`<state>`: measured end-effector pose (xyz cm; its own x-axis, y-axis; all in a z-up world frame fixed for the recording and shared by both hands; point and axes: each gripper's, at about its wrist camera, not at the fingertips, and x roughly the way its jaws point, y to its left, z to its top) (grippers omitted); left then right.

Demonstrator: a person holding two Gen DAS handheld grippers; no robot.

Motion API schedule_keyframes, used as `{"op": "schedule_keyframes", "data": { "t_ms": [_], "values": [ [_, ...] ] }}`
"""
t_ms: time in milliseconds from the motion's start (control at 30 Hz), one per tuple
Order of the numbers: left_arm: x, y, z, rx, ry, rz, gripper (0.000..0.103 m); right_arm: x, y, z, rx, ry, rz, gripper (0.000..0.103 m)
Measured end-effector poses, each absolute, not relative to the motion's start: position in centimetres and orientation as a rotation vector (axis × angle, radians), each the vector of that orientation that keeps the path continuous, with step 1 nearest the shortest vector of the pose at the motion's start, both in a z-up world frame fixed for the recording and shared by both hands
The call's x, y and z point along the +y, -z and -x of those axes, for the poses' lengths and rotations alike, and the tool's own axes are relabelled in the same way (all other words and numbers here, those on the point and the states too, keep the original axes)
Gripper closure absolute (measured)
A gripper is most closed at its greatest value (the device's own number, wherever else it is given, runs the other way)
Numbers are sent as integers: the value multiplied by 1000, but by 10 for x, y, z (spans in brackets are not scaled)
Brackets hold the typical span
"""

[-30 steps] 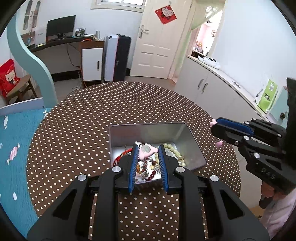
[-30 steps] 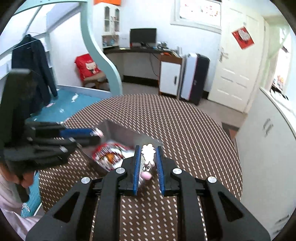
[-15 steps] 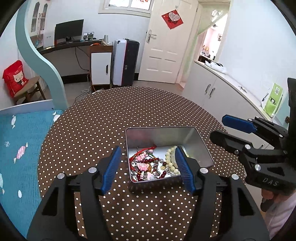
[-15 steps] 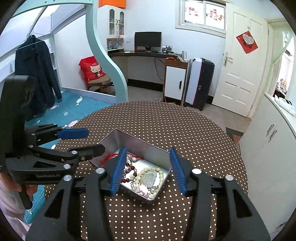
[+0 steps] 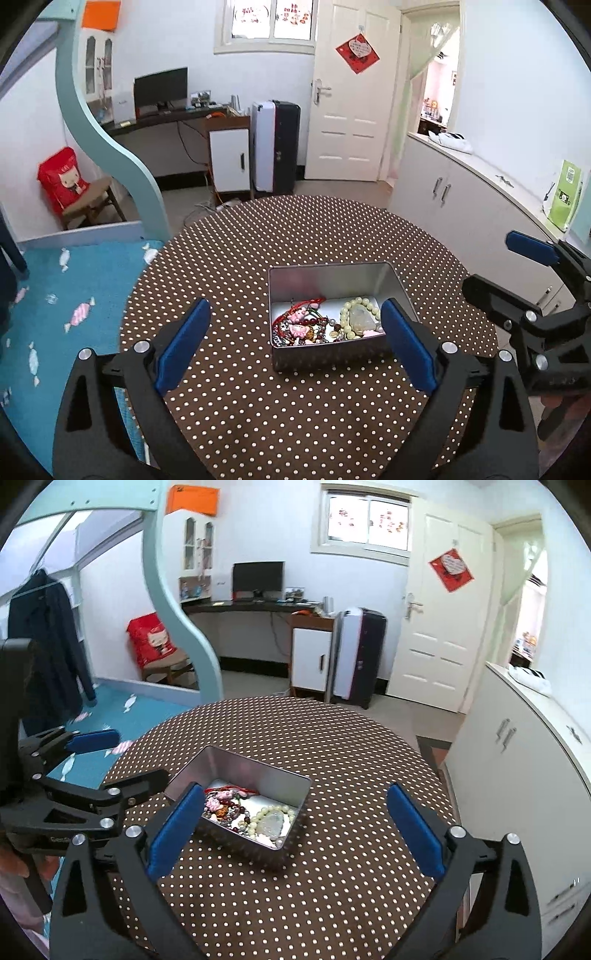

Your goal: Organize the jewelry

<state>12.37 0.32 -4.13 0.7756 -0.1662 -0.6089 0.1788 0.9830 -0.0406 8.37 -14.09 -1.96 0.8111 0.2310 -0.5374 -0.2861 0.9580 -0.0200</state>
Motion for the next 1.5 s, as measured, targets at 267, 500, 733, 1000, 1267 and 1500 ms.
{"op": "schedule_keyframes", "data": {
  "t_ms": [267, 500, 733, 1000, 1267, 1500],
  "values": [
    [-3, 10, -96, 579, 166, -17, 6, -162, 1, -59, 502, -164, 12, 7],
    [-7, -11, -76, 517, 167, 1, 6, -171, -7, -37, 450, -128, -48, 7],
    [-10, -17, -61, 497, 150, -6, 6, -166, -6, -25, 435, -117, -21, 7],
    [-10, -16, -52, 492, 145, -11, 6, -166, -3, -19, 432, -107, -18, 7],
    [-11, -18, -47, 477, 142, -17, 6, -168, -5, -14, 414, -103, -12, 7],
    [-11, -21, -47, 467, 139, -20, 6, -169, -9, -12, 394, -91, -5, 7]
  ]
}}
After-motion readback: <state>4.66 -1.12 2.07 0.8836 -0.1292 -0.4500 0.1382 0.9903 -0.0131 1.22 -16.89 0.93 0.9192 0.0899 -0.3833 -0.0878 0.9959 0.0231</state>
